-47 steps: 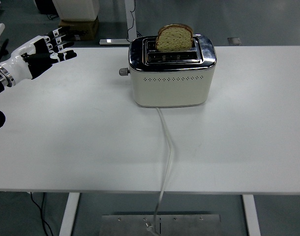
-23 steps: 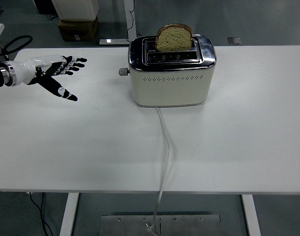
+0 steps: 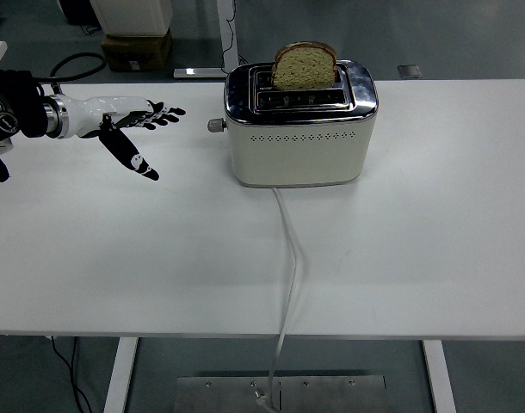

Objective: Press down toaster

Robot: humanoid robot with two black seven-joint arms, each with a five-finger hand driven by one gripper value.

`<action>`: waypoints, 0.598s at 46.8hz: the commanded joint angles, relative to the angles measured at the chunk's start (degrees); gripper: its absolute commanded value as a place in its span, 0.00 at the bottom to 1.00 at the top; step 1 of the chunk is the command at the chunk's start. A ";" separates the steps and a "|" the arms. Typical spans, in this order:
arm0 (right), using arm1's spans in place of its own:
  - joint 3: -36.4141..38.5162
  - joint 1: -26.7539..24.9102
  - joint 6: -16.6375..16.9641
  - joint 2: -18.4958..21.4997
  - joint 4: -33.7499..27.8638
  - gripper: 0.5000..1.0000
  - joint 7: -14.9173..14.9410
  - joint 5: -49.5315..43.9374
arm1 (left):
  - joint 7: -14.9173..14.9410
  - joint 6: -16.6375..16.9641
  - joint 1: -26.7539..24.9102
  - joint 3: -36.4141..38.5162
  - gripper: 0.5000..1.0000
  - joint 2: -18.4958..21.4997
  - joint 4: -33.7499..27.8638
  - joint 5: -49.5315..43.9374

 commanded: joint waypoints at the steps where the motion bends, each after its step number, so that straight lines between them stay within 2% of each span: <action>1: -0.02 0.02 0.01 0.00 0.01 1.00 0.01 0.00 | 0.01 0.04 0.07 0.16 1.00 -1.79 1.83 0.05; 10: -0.02 0.02 0.01 0.00 0.01 1.00 0.01 0.00 | 0.01 0.04 -0.01 0.43 1.00 -5.82 5.96 0.05; 28: -0.02 0.02 0.00 0.00 0.01 1.00 0.01 0.00 | 0.01 0.04 -0.10 0.43 1.00 -6.89 6.05 0.05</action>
